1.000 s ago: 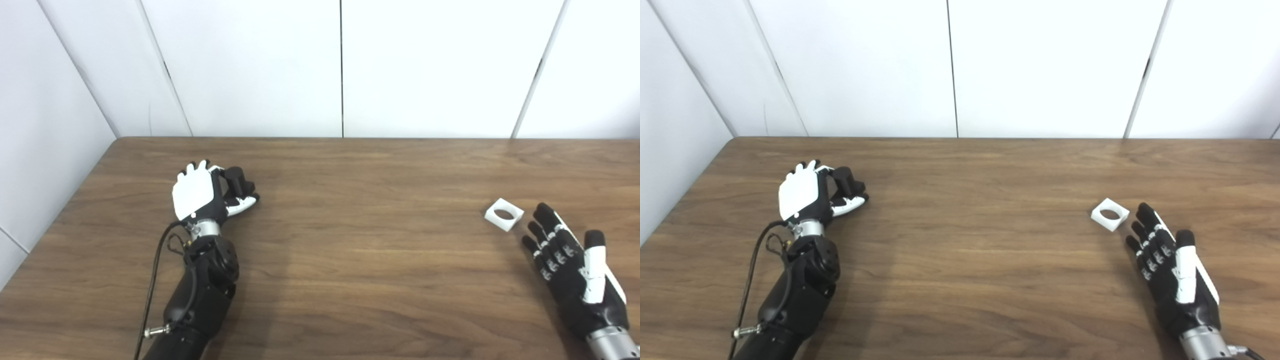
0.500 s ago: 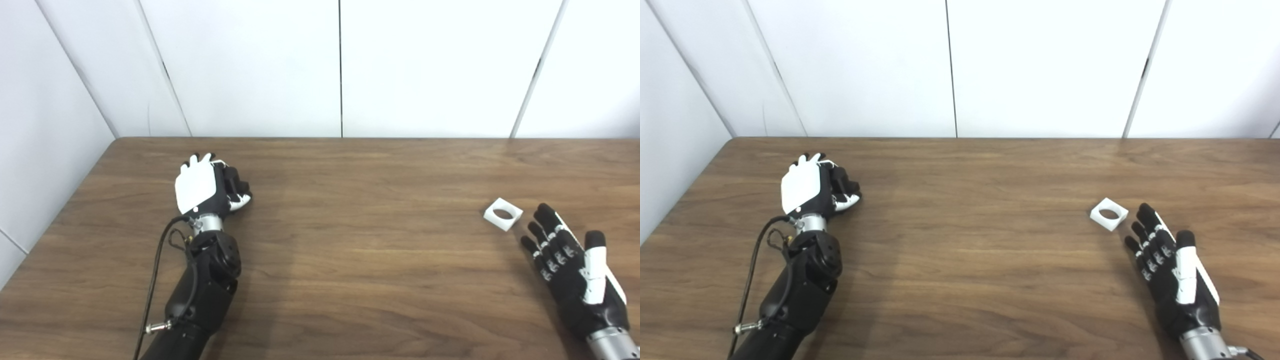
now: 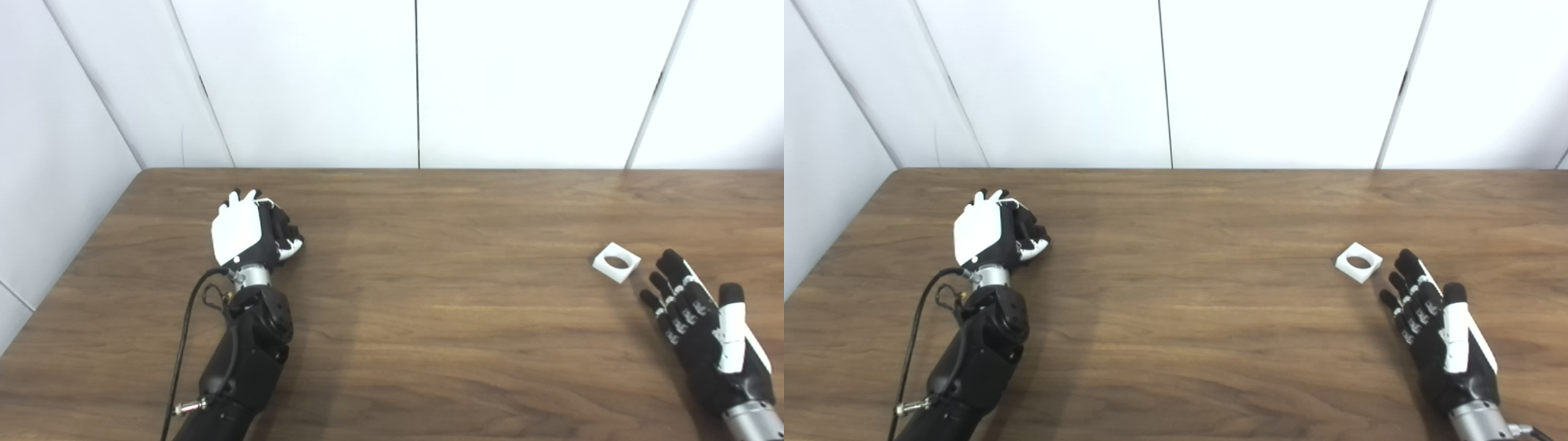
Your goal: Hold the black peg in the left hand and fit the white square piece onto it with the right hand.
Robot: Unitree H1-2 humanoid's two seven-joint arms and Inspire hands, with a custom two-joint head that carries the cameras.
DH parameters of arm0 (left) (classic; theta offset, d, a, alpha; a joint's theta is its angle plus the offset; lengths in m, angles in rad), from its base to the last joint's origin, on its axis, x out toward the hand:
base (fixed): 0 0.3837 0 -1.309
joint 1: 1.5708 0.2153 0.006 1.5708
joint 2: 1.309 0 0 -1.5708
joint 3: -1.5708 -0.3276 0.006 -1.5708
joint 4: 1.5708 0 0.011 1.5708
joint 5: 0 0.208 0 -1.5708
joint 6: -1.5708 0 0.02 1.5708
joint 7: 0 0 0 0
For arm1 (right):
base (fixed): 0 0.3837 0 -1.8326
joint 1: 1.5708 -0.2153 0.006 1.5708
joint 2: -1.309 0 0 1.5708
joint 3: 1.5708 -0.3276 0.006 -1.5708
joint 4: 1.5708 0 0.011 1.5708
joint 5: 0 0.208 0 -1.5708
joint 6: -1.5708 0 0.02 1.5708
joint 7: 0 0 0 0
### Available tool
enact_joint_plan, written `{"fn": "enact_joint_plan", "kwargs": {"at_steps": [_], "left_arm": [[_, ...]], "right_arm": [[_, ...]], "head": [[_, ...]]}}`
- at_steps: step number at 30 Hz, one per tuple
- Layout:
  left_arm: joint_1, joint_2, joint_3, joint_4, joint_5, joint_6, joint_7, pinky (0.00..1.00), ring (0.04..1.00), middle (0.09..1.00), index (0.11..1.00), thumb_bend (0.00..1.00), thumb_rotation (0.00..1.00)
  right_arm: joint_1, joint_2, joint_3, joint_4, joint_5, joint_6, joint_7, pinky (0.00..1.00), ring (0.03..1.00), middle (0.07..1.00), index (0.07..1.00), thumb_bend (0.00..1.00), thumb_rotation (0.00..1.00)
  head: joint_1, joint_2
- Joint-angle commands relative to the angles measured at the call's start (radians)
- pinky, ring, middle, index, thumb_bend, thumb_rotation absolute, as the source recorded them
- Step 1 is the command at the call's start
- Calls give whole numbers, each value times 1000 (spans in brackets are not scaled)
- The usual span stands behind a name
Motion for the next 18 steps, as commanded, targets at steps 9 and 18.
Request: {"fn": "enact_joint_plan", "kwargs": {"at_steps": [9,18], "left_arm": [[-25,25,1,-33,8,-2,14,989,993,905,487,519,65],[-17,15,5,-57,-12,-3,5,988,996,909,487,519,65]], "right_arm": [[-22,-12,3,-7,-5,-7,1,958,1000,995,972,703,1000],[-26,-12,6,-2,-8,-6,-1,964,1000,1000,967,711,1000]], "head": [[-1,1],[-7,1]]}}
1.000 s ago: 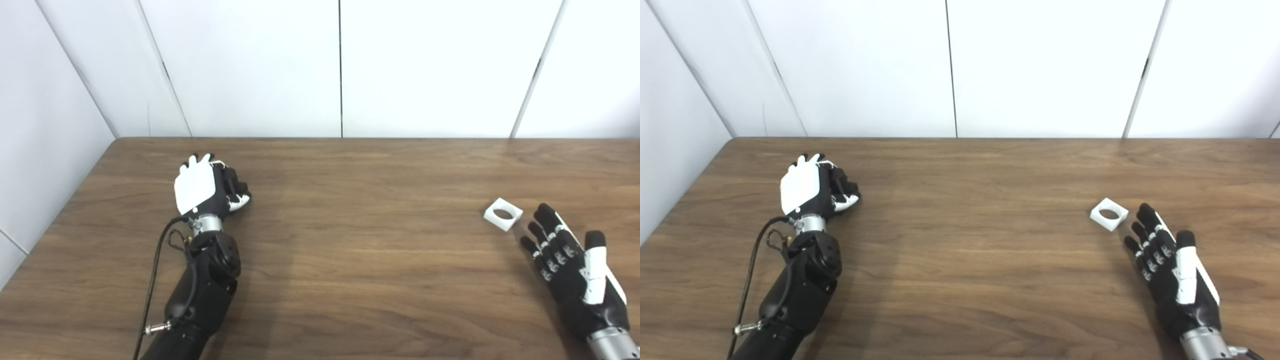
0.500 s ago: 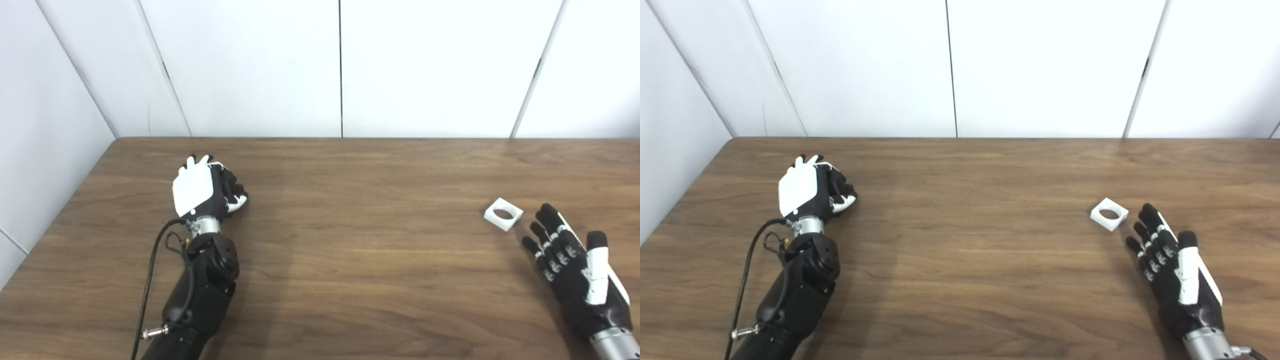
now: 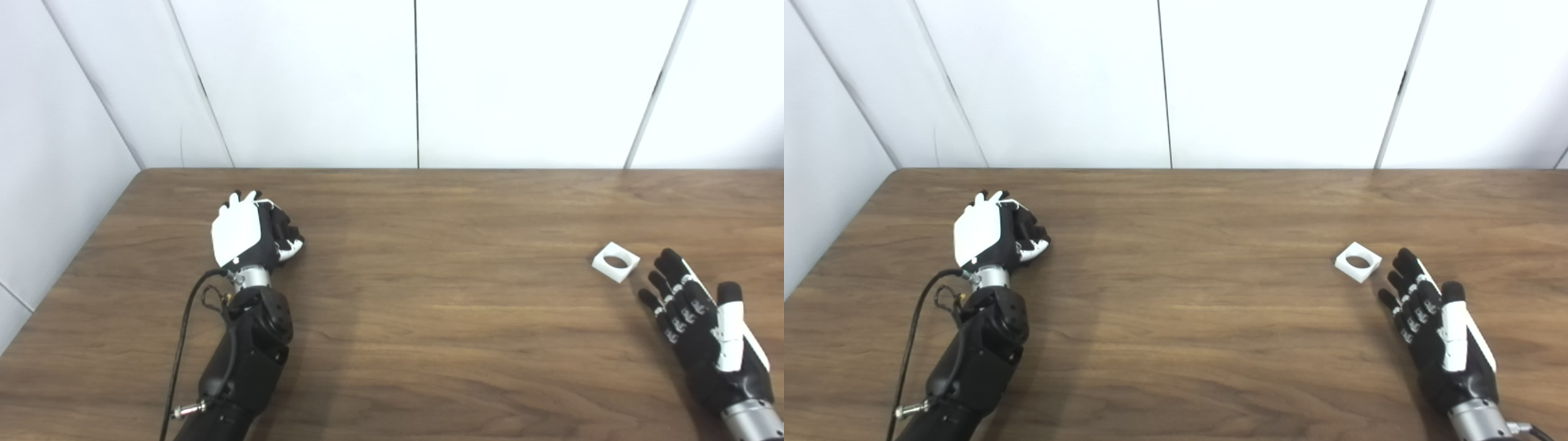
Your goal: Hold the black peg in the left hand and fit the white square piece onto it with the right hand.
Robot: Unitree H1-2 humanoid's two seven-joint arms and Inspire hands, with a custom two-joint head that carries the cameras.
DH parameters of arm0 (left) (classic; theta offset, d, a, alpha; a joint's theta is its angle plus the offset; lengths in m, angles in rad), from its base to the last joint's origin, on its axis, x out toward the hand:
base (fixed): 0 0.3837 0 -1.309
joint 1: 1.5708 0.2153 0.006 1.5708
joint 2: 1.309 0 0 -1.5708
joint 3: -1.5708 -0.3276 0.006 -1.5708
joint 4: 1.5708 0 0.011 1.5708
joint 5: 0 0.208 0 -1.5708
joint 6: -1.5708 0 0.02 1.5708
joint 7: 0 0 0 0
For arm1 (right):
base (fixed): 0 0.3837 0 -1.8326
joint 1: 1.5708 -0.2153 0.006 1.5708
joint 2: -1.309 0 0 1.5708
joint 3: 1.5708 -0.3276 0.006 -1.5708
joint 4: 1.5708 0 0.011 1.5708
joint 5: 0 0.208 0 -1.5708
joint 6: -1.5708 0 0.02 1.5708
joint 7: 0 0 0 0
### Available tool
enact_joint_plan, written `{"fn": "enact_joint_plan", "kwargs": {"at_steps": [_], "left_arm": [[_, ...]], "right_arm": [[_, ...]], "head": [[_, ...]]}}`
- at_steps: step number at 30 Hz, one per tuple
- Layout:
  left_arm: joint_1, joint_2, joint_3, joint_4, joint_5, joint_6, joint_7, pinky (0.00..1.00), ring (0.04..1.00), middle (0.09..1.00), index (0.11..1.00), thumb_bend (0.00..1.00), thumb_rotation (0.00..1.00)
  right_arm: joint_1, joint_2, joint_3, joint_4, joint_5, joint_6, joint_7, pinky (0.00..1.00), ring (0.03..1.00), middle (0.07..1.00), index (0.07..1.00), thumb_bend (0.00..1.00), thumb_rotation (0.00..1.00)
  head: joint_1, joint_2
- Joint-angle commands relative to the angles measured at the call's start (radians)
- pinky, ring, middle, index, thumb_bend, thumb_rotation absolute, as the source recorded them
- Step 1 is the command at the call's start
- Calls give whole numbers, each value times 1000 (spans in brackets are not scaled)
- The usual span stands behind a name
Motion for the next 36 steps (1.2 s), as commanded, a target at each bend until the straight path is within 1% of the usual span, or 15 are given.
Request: {"fn": "enact_joint_plan", "kwargs": {"at_steps": [1,9,11,14,18,28,36], "left_arm": [[-28,11,8,-37,-4,-9,11,988,995,907,487,519,65],[-3,-25,26,-71,-60,-22,7,1000,989,896,485,521,60],[4,-29,21,-79,-59,-19,5,1000,987,894,485,521,59],[21,-41,14,-101,-62,-12,-5,965,983,892,487,519,61],[47,-56,3,-122,-56,-26,5,938,975,884,487,520,61],[93,-96,-26,-185,-49,-7,-16,929,973,882,488,519,65],[139,-111,-57,-241,-41,-31,-33,929,977,881,488,518,64]], "right_arm": [[-19,-9,2,-9,-5,-5,0,967,1000,1000,968,710,1000],[-15,-3,3,-24,-16,3,-12,962,1000,999,965,705,1000],[-14,-3,4,-28,-19,5,-14,962,1000,996,967,705,1000],[-13,-2,4,-30,-15,8,-11,968,1000,999,970,705,1000],[-12,2,5,-27,-8,7,-7,971,1000,999,971,699,1000],[-9,16,16,-51,-29,20,-26,969,1000,997,967,718,1000],[-3,30,20,-73,-45,30,-46,971,1000,995,965,732,1000]], "head": [[-2,0],[-10,5],[-11,5],[-14,6],[-23,7],[-48,9],[-67,12]]}}
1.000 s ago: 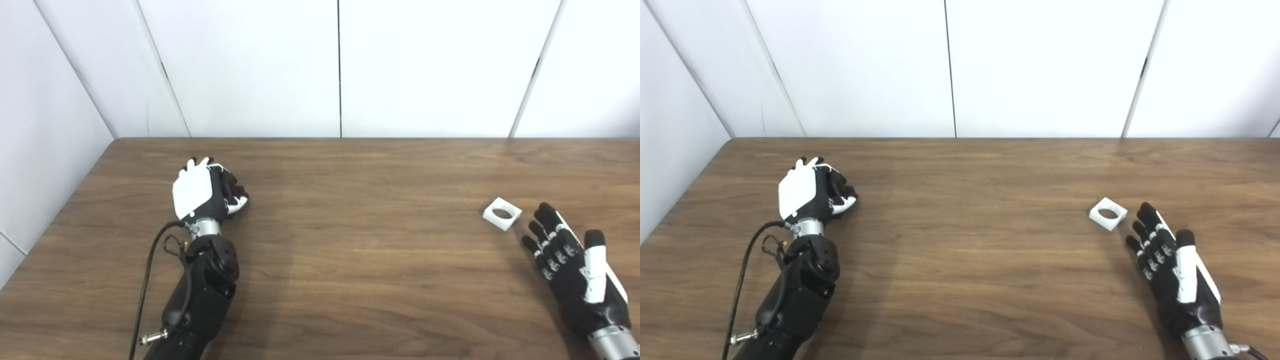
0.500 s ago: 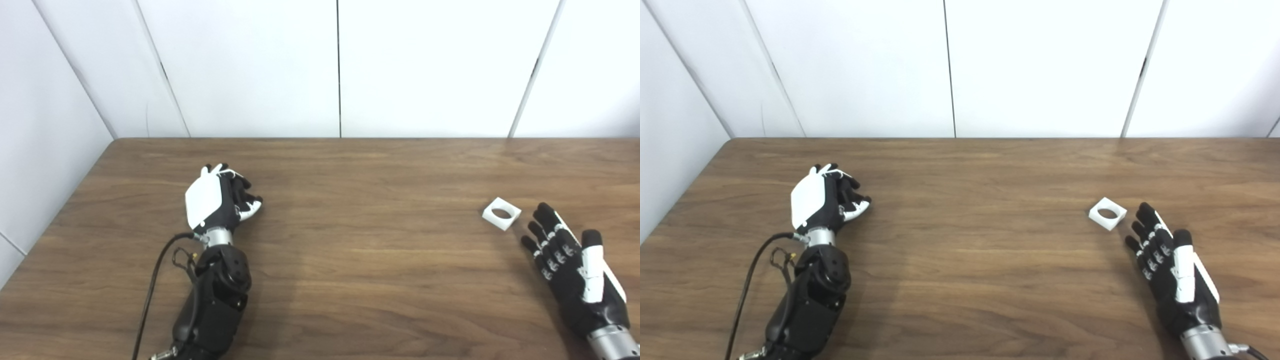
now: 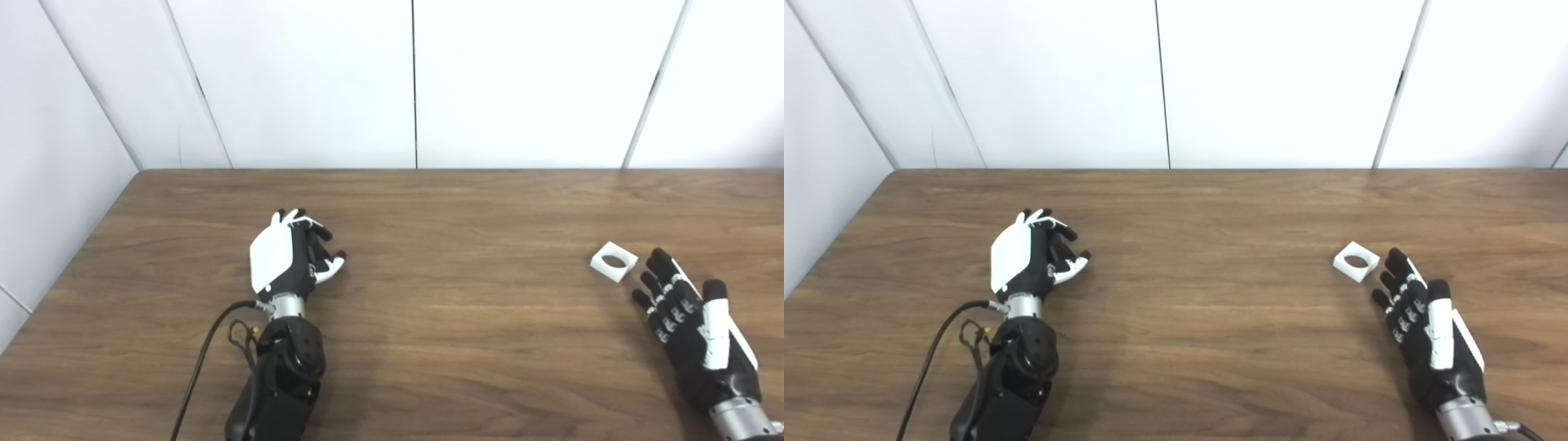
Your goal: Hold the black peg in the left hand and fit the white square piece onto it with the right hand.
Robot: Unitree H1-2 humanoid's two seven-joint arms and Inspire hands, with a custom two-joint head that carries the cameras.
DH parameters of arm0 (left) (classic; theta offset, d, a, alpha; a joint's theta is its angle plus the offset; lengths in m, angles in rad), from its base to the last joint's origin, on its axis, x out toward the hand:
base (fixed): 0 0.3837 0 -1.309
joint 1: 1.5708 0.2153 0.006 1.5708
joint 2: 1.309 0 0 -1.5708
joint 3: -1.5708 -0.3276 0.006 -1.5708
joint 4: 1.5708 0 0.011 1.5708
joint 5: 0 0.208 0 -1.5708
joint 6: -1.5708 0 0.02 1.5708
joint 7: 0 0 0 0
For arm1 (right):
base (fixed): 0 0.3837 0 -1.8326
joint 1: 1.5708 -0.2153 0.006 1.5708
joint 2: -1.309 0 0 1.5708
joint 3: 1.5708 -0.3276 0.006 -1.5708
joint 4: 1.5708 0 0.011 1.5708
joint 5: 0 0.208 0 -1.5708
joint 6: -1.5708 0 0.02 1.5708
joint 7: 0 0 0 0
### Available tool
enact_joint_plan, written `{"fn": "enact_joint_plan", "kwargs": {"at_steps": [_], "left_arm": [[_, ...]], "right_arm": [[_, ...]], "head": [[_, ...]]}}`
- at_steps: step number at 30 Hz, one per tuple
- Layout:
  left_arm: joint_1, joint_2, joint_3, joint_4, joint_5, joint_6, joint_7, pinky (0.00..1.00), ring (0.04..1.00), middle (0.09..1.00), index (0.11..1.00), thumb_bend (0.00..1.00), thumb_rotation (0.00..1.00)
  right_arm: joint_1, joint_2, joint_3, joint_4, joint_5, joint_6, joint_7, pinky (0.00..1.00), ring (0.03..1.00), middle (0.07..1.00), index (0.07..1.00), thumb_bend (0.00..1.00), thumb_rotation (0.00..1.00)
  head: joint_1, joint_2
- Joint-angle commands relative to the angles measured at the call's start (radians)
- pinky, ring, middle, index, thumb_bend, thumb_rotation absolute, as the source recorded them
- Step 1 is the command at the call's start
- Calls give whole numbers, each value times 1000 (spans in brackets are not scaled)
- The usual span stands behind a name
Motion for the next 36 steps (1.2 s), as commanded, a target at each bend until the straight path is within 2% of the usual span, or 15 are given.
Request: {"fn": "enact_joint_plan", "kwargs": {"at_steps": [1,10,17,21,25,28,30,36], "left_arm": [[15,-4,-15,-37,15,-13,-11,920,976,881,488,518,64],[75,-43,-49,-108,38,-1,-39,852,967,889,488,517,68],[98,-78,-70,-125,44,-21,-38,833,955,877,487,517,65],[119,-98,-90,-142,27,-51,-45,863,953,873,487,515,64],[133,-120,-112,-142,49,-70,-27,799,925,860,486,516,66],[148,-141,-122,-158,41,-82,-32,846,938,869,487,516,65],[160,-152,-133,-173,53,-72,-45,878,949,877,488,515,66],[198,-172,-184,-217,101,-41,-89,851,953,883,490,514,69]], "right_arm": [[-7,1,2,-34,2,-4,-3,975,1000,996,966,735,1000],[3,9,-1,-53,14,12,-7,1000,1000,1000,967,739,1000],[9,15,-7,-65,15,24,-21,996,1000,991,955,734,1000],[14,20,-11,-72,12,27,-33,987,1000,987,945,742,1000],[17,17,-10,-67,8,18,-32,984,1000,991,949,750,1000],[17,19,-10,-68,6,20,-36,982,1000,992,950,757,1000],[16,23,-9,-72,6,22,-39,985,1000,994,950,755,1000],[9,32,-8,-77,8,29,-45,996,1000,990,948,748,1000]], "head": [[-3,2],[-25,9],[-38,13],[-45,15],[-46,13],[-47,14],[-50,14],[-57,16]]}}
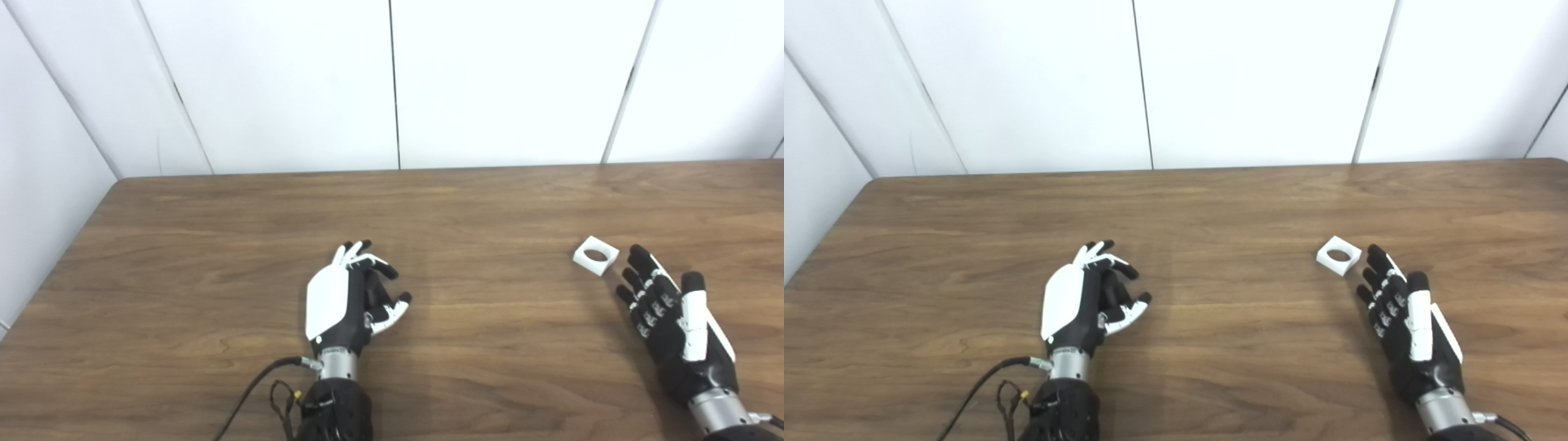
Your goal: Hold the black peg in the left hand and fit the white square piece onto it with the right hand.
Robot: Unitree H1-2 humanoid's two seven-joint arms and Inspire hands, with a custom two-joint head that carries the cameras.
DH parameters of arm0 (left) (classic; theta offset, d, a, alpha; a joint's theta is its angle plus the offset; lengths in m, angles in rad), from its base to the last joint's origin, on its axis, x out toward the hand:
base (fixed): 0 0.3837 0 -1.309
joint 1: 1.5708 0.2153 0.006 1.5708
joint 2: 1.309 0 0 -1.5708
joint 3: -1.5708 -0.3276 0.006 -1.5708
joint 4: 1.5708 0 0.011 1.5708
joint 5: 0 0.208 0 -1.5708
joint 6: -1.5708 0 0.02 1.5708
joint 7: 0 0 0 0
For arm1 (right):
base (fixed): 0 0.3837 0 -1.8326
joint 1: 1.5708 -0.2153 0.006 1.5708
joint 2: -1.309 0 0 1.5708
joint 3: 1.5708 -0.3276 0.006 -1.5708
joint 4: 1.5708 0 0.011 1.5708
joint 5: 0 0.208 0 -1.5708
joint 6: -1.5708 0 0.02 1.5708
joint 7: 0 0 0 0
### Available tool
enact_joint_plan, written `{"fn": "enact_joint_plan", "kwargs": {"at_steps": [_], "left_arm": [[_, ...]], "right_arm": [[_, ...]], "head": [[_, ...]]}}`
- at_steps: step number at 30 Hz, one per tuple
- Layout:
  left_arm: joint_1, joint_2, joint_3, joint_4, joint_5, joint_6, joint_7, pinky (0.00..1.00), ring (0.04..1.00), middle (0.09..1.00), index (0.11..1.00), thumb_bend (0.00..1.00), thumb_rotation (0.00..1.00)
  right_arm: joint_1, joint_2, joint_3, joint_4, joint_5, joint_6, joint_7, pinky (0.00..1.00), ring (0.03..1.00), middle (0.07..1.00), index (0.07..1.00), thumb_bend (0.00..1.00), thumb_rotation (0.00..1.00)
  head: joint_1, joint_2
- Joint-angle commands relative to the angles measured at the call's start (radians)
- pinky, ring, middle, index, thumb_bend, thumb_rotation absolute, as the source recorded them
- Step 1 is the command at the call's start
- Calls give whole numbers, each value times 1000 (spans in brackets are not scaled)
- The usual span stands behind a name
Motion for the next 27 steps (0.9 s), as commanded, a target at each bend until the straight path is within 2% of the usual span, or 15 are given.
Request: {"fn": "enact_joint_plan", "kwargs": {"at_steps": [1,5,15,19,27], "left_arm": [[13,-7,-22,-14,26,14,-33,852,951,878,489,515,68],[45,-15,-60,-20,45,-5,-38,858,954,878,490,515,69],[116,-44,-137,-58,72,-5,-75,878,956,888,490,515,69],[131,-45,-167,-62,84,-10,-87,912,964,892,491,514,71],[144,-52,-203,-55,76,-24,-86,919,962,891,491,514,71]], "right_arm": [[-14,4,-3,-29,5,-7,-6,997,1000,989,949,744,1000],[-14,3,1,-25,2,-13,-2,996,1000,990,950,740,1000],[-19,6,7,-23,-7,-13,-1,990,1000,994,964,763,1000],[-20,7,13,-24,-16,-15,-1,986,1000,989,966,768,1000],[-14,7,21,-29,-26,-15,1,987,1000,992,972,743,1000]], "head": [[1,1],[0,1],[-14,1],[-21,2],[-25,4]]}}
